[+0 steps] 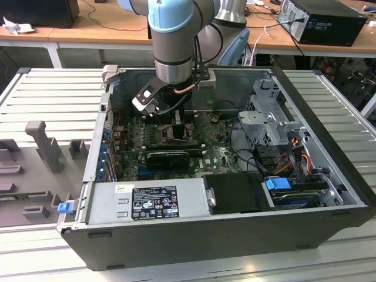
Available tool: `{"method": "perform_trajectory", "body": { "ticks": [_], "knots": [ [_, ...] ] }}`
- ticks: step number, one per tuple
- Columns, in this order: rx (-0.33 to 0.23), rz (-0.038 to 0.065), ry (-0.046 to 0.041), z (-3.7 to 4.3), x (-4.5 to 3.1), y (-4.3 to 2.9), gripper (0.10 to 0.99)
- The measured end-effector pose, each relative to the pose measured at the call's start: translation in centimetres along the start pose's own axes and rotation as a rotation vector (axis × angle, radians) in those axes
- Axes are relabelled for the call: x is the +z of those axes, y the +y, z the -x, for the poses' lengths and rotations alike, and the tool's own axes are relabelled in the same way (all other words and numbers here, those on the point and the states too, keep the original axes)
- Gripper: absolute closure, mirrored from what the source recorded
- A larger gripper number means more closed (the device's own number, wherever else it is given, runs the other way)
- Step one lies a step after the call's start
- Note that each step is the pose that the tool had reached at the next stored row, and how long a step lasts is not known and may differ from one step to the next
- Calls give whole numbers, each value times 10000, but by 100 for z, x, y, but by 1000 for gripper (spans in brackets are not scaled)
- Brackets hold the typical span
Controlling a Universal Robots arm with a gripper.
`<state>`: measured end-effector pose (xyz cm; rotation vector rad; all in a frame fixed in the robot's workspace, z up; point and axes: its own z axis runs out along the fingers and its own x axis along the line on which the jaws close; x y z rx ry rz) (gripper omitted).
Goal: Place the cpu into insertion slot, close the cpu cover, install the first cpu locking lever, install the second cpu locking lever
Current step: 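Place the cpu into insertion slot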
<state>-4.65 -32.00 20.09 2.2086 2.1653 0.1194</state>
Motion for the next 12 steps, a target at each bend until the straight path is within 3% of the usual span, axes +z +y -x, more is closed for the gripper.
{"method": "perform_trajectory", "body": {
  "ticks": [7,9,12],
  "knots": [
    [1,1,-3,0,1,0,557],
    [1,2,-1,-1,2,8,482],
    [0,-1,-5,-1,-8,11,482]
  ]
}}
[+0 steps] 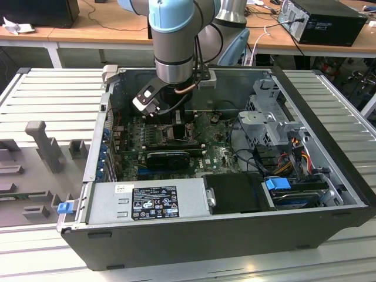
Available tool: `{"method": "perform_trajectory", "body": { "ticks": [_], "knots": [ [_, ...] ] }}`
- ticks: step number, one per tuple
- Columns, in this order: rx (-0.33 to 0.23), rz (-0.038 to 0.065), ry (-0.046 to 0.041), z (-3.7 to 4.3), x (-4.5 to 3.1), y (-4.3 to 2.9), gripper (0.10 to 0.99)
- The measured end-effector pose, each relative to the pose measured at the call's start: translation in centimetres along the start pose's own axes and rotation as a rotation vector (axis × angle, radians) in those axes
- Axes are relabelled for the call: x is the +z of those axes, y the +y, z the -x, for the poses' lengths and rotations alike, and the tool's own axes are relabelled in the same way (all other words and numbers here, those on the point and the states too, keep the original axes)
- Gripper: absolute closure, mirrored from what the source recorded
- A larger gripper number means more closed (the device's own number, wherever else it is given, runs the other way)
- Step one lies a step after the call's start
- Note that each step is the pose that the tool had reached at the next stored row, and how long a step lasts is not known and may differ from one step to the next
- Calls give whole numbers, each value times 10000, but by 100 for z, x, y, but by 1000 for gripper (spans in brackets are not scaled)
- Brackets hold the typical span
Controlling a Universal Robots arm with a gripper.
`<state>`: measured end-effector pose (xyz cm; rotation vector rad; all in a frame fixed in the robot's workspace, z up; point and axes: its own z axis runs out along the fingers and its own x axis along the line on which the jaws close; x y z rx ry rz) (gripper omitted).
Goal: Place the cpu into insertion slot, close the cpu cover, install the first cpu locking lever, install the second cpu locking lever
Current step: 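Place the cpu into insertion slot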
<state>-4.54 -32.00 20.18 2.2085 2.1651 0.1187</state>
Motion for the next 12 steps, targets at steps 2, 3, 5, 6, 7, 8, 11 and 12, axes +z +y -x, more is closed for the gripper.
{"method": "perform_trajectory", "body": {
  "ticks": [2,3,5,6,7,8,11,12],
  "knots": [
    [-1,-3,-4,-1,-58,5,482],
    [-1,-1,-15,-3,-102,9,482],
    [-4,-2,-47,-3,-126,11,867],
    [-4,-2,-47,-3,-130,11,925],
    [-4,-1,-48,-3,-134,12,980],
    [-4,0,-50,-3,-140,12,980],
    [-4,-1,-51,-3,-160,14,980],
    [-4,-2,-51,-4,-180,15,980]
  ]
}}
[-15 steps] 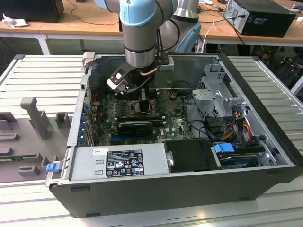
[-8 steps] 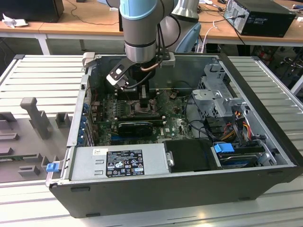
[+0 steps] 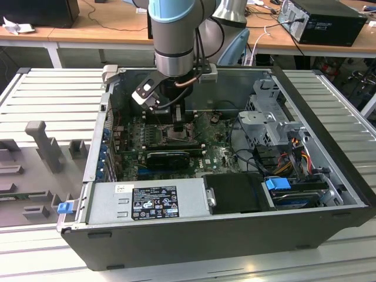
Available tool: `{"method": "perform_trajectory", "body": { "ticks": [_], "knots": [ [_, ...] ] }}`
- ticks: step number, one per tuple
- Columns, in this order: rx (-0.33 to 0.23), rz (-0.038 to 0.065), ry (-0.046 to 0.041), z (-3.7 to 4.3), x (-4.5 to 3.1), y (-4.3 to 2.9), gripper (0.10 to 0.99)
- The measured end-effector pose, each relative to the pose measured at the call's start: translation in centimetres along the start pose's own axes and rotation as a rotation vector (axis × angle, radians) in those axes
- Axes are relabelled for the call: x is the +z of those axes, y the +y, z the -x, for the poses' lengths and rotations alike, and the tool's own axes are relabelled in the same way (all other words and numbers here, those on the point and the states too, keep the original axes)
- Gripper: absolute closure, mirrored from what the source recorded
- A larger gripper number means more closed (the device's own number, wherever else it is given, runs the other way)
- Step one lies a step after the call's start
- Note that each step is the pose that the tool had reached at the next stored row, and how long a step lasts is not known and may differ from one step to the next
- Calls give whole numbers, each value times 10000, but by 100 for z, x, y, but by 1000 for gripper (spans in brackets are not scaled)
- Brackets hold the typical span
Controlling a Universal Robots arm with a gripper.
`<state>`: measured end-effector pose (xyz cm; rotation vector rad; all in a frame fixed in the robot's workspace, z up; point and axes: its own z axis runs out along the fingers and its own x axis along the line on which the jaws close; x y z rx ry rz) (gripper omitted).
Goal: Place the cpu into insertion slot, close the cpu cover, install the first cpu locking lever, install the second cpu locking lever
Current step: 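Place the cpu into insertion slot, then close the cpu cover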
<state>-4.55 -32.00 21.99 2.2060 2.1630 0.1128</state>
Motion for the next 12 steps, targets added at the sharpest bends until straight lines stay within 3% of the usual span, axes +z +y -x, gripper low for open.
{"method": "perform_trajectory", "body": {
  "ticks": [8,10,12],
  "knots": [
    [-1,-5,-3,-2,-91,8,980],
    [0,-8,-5,-3,-157,14,980],
    [1,-8,-8,-3,-178,23,980]
  ]
}}
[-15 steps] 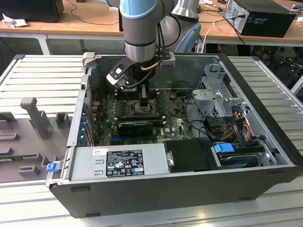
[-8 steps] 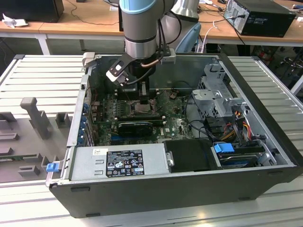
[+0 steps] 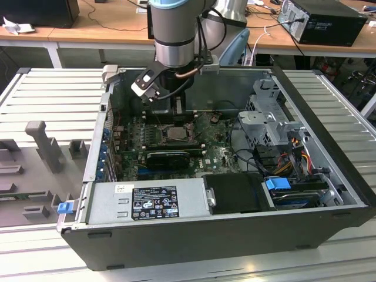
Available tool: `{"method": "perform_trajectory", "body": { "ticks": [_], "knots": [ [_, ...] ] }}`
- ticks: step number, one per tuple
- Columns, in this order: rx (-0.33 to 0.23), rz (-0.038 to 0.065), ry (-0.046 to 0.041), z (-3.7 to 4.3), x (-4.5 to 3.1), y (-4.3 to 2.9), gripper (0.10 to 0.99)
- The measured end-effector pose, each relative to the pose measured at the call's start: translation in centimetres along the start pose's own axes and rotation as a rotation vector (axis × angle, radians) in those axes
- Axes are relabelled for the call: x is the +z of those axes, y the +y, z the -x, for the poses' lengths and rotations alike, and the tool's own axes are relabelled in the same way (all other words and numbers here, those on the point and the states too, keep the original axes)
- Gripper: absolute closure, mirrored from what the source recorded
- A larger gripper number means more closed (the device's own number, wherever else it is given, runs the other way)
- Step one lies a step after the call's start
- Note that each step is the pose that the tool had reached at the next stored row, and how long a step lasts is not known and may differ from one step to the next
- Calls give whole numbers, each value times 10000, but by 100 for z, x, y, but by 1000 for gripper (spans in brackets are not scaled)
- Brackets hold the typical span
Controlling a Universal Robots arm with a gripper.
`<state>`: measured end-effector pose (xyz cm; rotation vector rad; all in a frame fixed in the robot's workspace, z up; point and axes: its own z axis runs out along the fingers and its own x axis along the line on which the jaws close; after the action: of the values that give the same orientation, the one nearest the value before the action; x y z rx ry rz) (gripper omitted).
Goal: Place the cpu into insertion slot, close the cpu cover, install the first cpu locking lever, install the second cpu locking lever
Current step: 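Close the cpu cover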
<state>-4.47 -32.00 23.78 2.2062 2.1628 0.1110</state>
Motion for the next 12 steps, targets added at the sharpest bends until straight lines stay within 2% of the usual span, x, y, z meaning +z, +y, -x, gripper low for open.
{"method": "perform_trajectory", "body": {
  "ticks": [5,11,12],
  "knots": [
    [24,-10,-3,-3,14,151,980],
    [26,-11,-1,-5,-42,198,980],
    [25,-19,-2,-6,-35,284,980]
  ]
}}
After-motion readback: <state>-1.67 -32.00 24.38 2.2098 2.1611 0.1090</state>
